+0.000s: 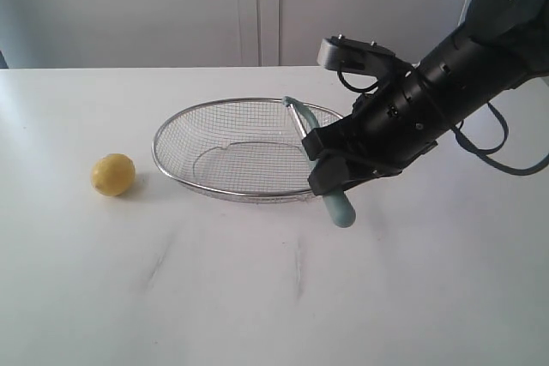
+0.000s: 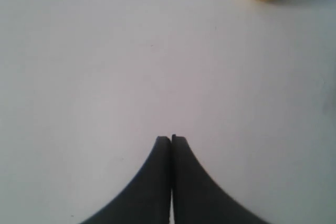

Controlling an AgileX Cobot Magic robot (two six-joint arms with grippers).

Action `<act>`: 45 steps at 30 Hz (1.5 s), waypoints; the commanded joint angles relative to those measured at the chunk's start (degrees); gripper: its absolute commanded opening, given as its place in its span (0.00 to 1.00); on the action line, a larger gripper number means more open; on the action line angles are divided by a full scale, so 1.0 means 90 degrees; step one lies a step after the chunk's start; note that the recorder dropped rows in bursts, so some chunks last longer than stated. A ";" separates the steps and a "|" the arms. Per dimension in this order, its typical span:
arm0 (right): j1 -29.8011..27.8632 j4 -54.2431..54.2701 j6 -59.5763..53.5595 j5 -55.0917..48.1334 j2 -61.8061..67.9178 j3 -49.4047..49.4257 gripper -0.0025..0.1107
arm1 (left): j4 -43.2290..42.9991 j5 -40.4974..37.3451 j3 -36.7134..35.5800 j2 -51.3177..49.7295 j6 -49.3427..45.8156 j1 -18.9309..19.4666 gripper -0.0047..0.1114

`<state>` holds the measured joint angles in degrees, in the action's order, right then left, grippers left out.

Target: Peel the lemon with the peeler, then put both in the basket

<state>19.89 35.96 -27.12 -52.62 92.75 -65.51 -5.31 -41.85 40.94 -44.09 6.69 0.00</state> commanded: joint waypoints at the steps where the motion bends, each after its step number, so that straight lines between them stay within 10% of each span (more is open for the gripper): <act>1: -0.0055 0.0046 -0.0075 0.0018 -0.0077 -0.0043 0.02 | 0.0043 0.0013 0.0355 -0.1002 -0.0227 -0.0017 0.04; 24: -0.0055 0.0024 -0.0075 0.0050 -0.0077 -0.0043 0.02 | 0.1560 0.0473 0.2826 -0.5497 -0.1892 -0.0031 0.04; 38: -0.0055 0.0024 -0.0075 0.0050 -0.0077 -0.0043 0.02 | 0.1726 -0.0146 0.5097 -0.7362 -0.2120 -0.1158 0.04; 45: -0.0055 0.0024 -0.0075 0.0209 -0.0056 -0.0043 0.02 | 0.1674 0.0028 0.5097 -0.7400 -0.2291 -0.1158 0.54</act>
<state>19.89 35.96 -27.12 -51.38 92.75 -65.51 9.42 -41.47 86.67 -110.37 -12.93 -10.18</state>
